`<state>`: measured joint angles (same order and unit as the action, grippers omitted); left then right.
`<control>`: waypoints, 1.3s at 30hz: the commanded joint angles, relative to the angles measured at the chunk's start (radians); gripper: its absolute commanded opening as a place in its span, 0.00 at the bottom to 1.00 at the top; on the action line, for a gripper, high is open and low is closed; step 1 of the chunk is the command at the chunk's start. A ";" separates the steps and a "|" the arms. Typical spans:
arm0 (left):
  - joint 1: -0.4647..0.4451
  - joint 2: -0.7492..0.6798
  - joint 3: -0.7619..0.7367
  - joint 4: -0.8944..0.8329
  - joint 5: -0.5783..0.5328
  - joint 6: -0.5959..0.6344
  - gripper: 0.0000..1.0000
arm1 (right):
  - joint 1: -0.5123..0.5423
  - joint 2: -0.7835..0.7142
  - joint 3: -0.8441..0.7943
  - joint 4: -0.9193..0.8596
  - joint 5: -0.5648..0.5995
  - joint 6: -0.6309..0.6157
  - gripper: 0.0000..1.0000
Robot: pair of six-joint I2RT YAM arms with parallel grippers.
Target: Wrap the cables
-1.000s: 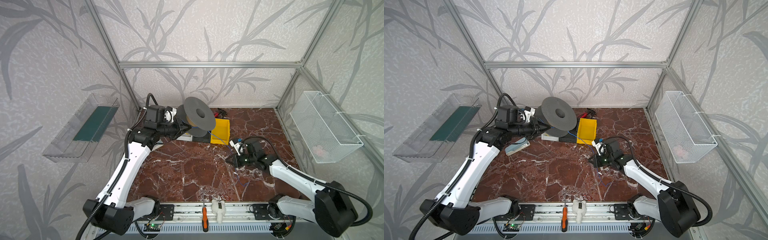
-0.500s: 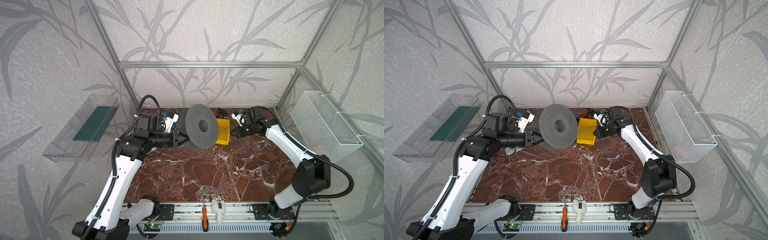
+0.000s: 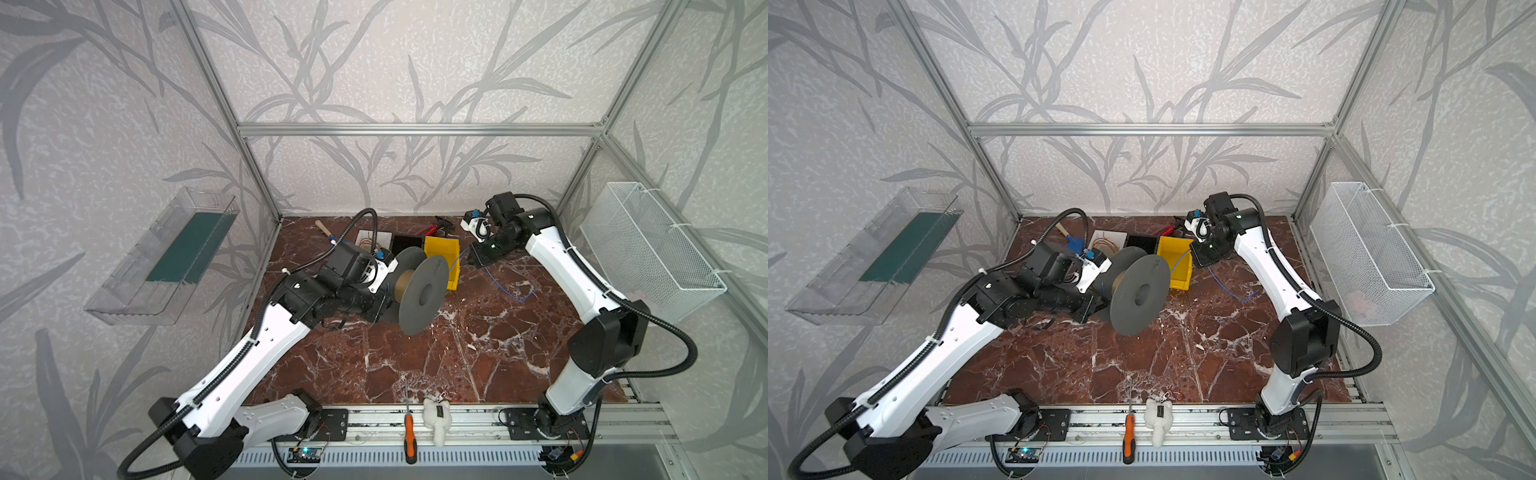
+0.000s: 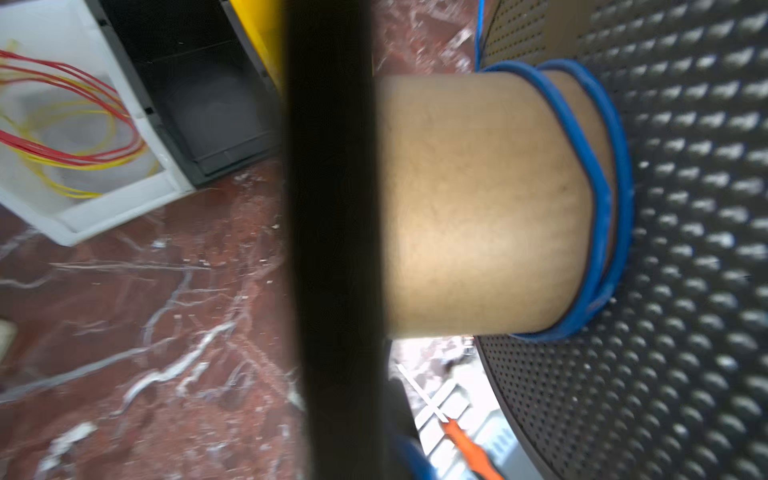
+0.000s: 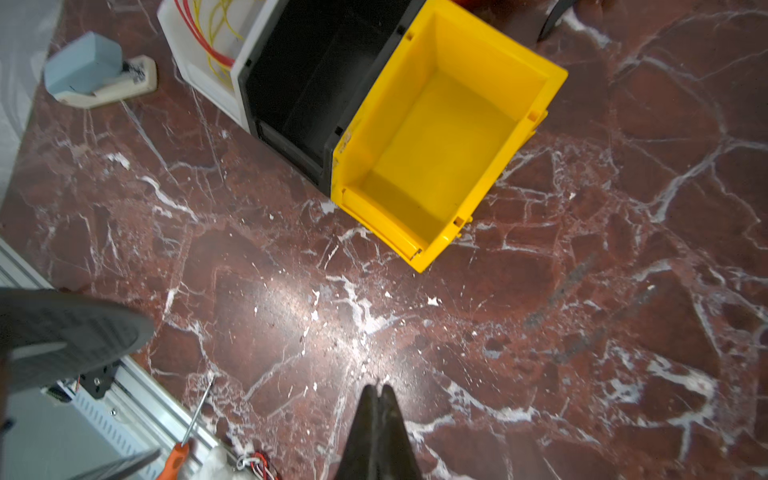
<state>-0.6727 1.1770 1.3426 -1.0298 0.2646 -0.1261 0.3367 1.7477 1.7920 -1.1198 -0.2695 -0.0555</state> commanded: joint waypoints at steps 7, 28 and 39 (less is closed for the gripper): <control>-0.183 0.207 0.042 -0.229 -0.577 0.047 0.00 | 0.049 0.110 0.426 -0.333 -0.099 -0.055 0.00; -0.115 0.479 0.376 -0.075 -0.892 -0.309 0.00 | 0.237 -0.295 -0.103 0.287 -0.732 0.321 0.00; -0.127 0.540 0.521 0.000 -0.979 -0.349 0.00 | 0.399 -0.409 -0.381 0.511 -0.543 0.440 0.00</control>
<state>-0.8627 1.6642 1.8153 -1.1526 -0.5079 -0.3183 0.6571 1.4376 1.4269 -0.6277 -0.6739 0.3588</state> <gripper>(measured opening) 0.059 0.047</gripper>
